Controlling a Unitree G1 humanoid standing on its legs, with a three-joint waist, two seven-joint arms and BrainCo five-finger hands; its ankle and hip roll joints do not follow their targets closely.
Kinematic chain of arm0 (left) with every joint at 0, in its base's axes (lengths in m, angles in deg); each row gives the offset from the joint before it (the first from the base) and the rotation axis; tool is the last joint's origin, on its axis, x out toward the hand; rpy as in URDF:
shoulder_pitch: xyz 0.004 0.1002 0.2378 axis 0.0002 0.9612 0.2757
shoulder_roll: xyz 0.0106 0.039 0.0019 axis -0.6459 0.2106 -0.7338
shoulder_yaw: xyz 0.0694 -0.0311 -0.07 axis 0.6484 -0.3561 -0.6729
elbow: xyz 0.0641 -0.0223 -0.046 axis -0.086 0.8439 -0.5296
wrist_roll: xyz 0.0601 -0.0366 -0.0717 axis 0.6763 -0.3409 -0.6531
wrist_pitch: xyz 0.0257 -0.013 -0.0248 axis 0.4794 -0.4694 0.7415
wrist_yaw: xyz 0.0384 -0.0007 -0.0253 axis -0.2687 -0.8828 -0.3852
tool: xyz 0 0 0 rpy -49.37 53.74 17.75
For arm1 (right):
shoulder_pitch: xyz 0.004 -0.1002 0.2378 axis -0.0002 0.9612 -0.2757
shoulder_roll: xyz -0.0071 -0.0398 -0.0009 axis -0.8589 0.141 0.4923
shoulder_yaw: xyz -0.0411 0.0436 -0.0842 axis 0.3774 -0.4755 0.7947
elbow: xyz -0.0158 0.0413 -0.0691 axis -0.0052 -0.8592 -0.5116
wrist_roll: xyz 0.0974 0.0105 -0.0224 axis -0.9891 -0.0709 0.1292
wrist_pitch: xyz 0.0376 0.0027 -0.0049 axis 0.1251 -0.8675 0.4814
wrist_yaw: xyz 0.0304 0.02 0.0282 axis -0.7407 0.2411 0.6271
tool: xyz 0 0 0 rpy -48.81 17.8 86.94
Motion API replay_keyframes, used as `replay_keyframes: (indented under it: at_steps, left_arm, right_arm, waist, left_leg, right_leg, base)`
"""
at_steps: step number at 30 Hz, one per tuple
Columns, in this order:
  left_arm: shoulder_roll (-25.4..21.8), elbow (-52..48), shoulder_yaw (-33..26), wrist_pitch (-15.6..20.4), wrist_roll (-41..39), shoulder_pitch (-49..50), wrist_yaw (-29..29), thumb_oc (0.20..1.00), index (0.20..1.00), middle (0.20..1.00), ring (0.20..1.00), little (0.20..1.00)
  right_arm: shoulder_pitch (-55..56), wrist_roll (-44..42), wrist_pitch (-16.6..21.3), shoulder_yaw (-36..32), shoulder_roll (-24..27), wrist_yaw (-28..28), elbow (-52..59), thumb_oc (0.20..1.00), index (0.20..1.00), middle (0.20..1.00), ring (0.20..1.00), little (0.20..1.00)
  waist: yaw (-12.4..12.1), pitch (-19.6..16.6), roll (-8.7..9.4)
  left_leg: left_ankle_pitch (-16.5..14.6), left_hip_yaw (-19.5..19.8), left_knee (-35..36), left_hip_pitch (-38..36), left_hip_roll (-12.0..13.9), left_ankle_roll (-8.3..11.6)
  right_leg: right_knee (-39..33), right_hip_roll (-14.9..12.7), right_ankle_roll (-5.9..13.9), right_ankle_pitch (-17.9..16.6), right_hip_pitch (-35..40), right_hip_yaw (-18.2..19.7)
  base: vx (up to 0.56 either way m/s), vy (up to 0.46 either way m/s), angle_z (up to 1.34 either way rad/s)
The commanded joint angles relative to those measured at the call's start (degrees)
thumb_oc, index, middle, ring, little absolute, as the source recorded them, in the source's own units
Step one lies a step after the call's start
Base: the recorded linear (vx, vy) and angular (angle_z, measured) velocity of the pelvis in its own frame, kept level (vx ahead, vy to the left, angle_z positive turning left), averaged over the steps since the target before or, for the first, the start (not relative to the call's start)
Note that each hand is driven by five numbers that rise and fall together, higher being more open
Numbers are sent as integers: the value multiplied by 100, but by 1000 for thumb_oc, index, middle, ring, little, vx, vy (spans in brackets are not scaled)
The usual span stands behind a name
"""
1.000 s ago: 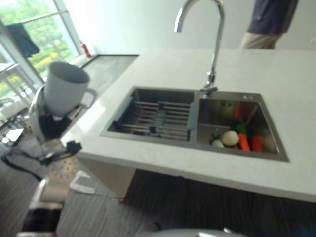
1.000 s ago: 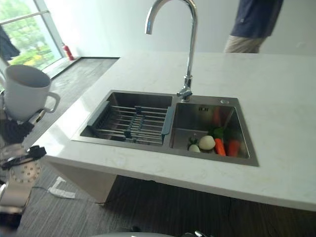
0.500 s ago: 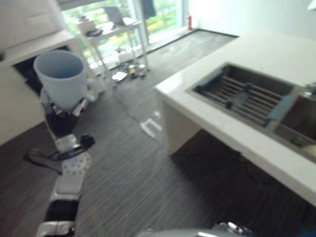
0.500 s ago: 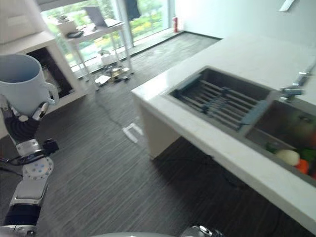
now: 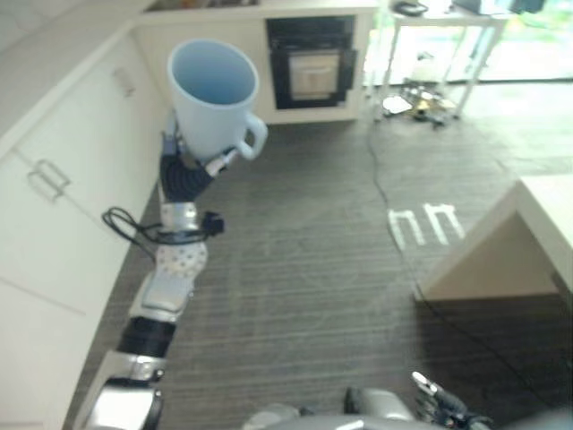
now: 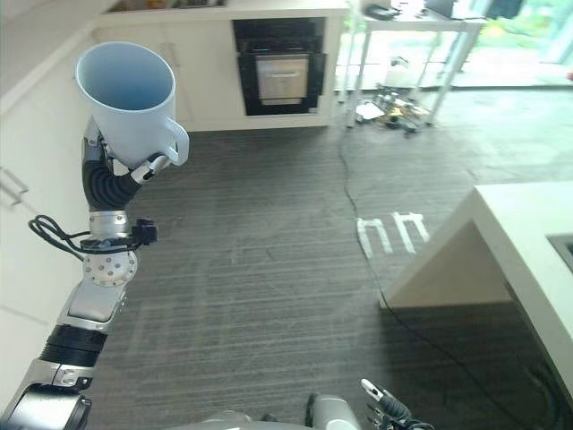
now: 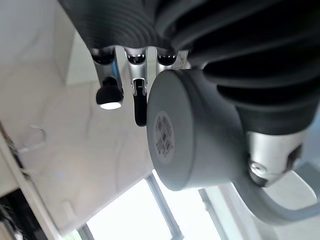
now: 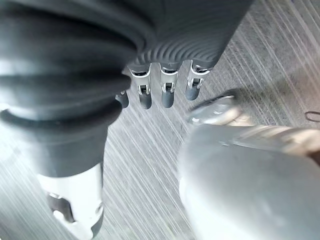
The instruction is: Place the dishes in the dishwasher.
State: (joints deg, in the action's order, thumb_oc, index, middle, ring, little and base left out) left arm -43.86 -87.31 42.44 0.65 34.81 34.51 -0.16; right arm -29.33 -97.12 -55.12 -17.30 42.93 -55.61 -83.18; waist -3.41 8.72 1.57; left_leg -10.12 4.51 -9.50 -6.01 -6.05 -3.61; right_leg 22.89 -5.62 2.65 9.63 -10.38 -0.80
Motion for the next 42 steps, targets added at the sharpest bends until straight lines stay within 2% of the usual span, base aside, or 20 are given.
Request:
replay_keyframes:
  at_steps: [1, 3, 6, 8, 12, 16, 17, 21, 23, 25, 26, 28, 29, 31, 33, 35, 36, 38, 41, 42]
  left_arm:
    - [-284, -343, -90, -178, -294, 96, 432, 200, 200, 200, 200, 200]
    - [-330, -406, -66, -223, -373, 172, 673, 200, 200, 200, 200, 200]
    - [-320, -411, 47, -241, -282, 111, 824, 200, 200, 200, 200, 200]
    - [-318, -357, 173, -235, -205, 76, 858, 200, 200, 200, 200, 200]
    - [-387, -456, 269, -518, -188, -56, 959, 200, 200, 200, 200, 200]
    - [-403, -334, 331, -476, -97, -87, 931, 200, 200, 200, 200, 200]
    - [129, -11, 532, -403, -1312, -25, 839, 200, 200, 200, 200, 200]
    - [126, 12, 591, -537, -1368, -210, 799, 200, 200, 200, 200, 200]
    - [158, 51, 619, -553, -1398, -211, 835, 200, 200, 200, 200, 200]
    - [197, 99, 598, -655, -1499, -197, 874, 200, 200, 200, 200, 200]
    - [187, 235, 575, -699, -1705, -194, 940, 200, 200, 200, 200, 200]
    - [136, 381, 526, -663, -1922, -170, 1126, 200, 200, 200, 200, 200]
    - [151, 410, 518, -661, -1912, -158, 1230, 200, 200, 200, 200, 200]
    - [166, 399, 528, -677, -1800, -94, 1324, 200, 200, 200, 200, 200]
    - [163, 319, 517, -716, -1874, 49, 1272, 200, 200, 200, 200, 200]
    - [156, 530, 466, -559, -2068, 116, 1339, 200, 200, 200, 200, 200]
    - [168, 617, 460, -500, -2082, 102, 1383, 200, 200, 200, 200, 200]
    - [206, 764, 496, -402, -2014, 130, 1454, 200, 200, 200, 200, 200]
    - [177, 723, 503, -537, -1883, 39, 1616, 200, 200, 200, 200, 200]
    - [170, 742, 512, -563, -1854, -12, 1668, 200, 200, 200, 200, 200]
  right_arm:
    - [-81, 34, -170, 213, -15, 147, -253, 1000, 1000, 1000, 1000, 1000]
    - [-122, -53, -245, 313, 10, 152, -308, 1000, 1000, 1000, 1000, 1000]
    - [-94, -253, -237, 243, 37, 103, -302, 1000, 1000, 1000, 1000, 1000]
    - [-64, -346, -257, 224, 23, 56, -312, 1000, 1000, 1000, 1000, 1000]
    - [53, -316, -148, 194, -45, 66, -403, 1000, 1000, 1000, 1000, 1000]
    - [102, -193, -151, 194, -43, 105, -410, 1000, 1000, 1000, 1000, 1000]
    - [114, -494, 82, 178, -166, -251, -200, 1000, 1000, 1000, 1000, 1000]
    - [114, -480, 175, 231, -100, -199, -274, 1000, 1000, 1000, 1000, 1000]
    - [48, -658, 590, 197, -79, -383, -231, 1000, 1000, 1000, 1000, 1000]
    - [-46, -550, 603, 255, -55, -541, 41, 1000, 1000, 1000, 1000, 1000]
    - [-182, -506, 488, 360, -40, -638, 215, 1000, 1000, 1000, 1000, 1000]
    - [-287, -510, 510, 420, -39, -730, 190, 1000, 1000, 1000, 1000, 1000]
    - [-331, -532, 532, 421, -33, -743, 149, 1000, 1000, 1000, 1000, 1000]
    - [-412, -421, 556, 399, -24, -770, 94, 1000, 1000, 1000, 1000, 1000]
    - [-473, -254, 582, 443, -18, -921, 105, 1000, 1000, 1000, 1000, 1000]
    - [-439, -212, 231, 470, 38, -1162, 95, 1000, 1000, 1000, 1000, 1000]
    - [-430, -213, 123, 432, 52, -1221, 42, 1000, 1000, 1000, 1000, 1000]
    - [-388, -8, -154, 321, 82, -1414, -278, 1000, 1000, 1000, 1000, 1000]
    - [-139, 200, -160, 144, -32, -1441, -643, 1000, 1000, 1000, 1000, 1000]
    - [-73, 169, -148, 83, -55, -1485, -683, 1000, 1000, 1000, 1000, 1000]
  waist:
    - [73, -343, 19]
    - [42, -380, -24]
    - [152, -433, -93]
    - [236, -450, -141]
    - [320, -516, -197]
    - [378, -558, -187]
    - [692, -171, -228]
    - [712, -292, -216]
    - [703, -323, -221]
    - [697, -293, -159]
    - [622, -200, 1]
    - [499, -4, 54]
    - [468, 41, 8]
    - [385, 85, -144]
    - [291, 117, -324]
    - [223, 135, -522]
    - [221, 116, -526]
    - [202, 35, -480]
    - [185, -76, -397]
    - [236, -105, -383]
  left_leg:
    - [-144, -232, -769, 1036, 497, 245]
    - [-69, -414, -769, 1096, 675, 373]
    - [46, -887, -769, 1175, 1092, 599]
    - [36, -1011, -769, 1183, 1225, 681]
    - [-12, -1021, -769, 1214, 1219, 683]
    - [-31, -1054, -769, 1198, 1202, 679]
    - [40, -1337, -769, 1040, 1075, 467]
    - [80, -1164, -769, 1100, 1079, 510]
    - [119, -1049, -769, 1088, 1051, 535]
    - [173, -1112, -769, 967, 944, 481]
    - [348, -1219, -769, 827, 666, 346]
    - [719, -1216, -1631, 1253, 623, 380]
    - [934, -1193, -1796, 1463, 723, 454]
    - [1386, -1148, -1097, 1586, 816, 588]
    - [1427, -999, -769, 1855, 909, 639]
    - [1698, -1006, -769, 2576, 1275, 822]
    - [1678, -1062, -769, 2641, 1312, 833]
    - [1276, -1267, -769, 2549, 1274, 699]
    - [831, -976, -769, 2145, 801, 347]
    - [736, -875, -769, 2013, 672, 229]
  right_leg:
    - [-571, -192, 340, -240, 592, -318]
    - [-571, -158, 297, -178, 587, -511]
    - [-571, -335, 345, -182, 545, -889]
    - [-571, -363, 375, -179, 535, -935]
    - [-571, -410, 409, -141, 586, -984]
    - [-571, -425, 443, -159, 564, -912]
    - [-571, 70, 145, -152, 709, -865]
    - [-571, 189, 109, -97, 645, -570]
    - [-571, 305, 57, -83, 656, -447]
    - [-571, 270, 6, -95, 638, -378]
    - [-571, 172, -79, -73, 703, -222]
    - [-571, 220, -204, -64, 868, -139]
    - [-571, 300, -243, -56, 920, -146]
    - [-571, 470, -249, 16, 1035, -135]
    - [-571, 614, -246, 148, 1172, -156]
    - [-571, 733, -264, 320, 1379, -234]
    - [-571, 707, -253, 364, 1415, -263]
    - [-571, 575, -155, 482, 1608, -244]
    - [-571, 459, -33, 473, 1977, -221]
    - [-571, 421, 56, 162, 2091, -240]
  base:
    - [-8, -188, 81]
    - [-15, -176, 52]
    - [-27, -43, 72]
    - [3, 17, 26]
    - [39, 34, 8]
    - [38, 14, -2]
    - [9, -38, -8]
    - [2, -131, 0]
    - [31, -180, 12]
    - [29, -153, 35]
    - [63, -193, 25]
    - [83, -164, -5]
    - [125, -57, 3]
    - [292, 126, 28]
    - [366, 259, 30]
    - [413, 295, -9]
    - [442, 310, -32]
    - [491, 340, -27]
    - [565, 372, -28]
    - [471, 329, -7]
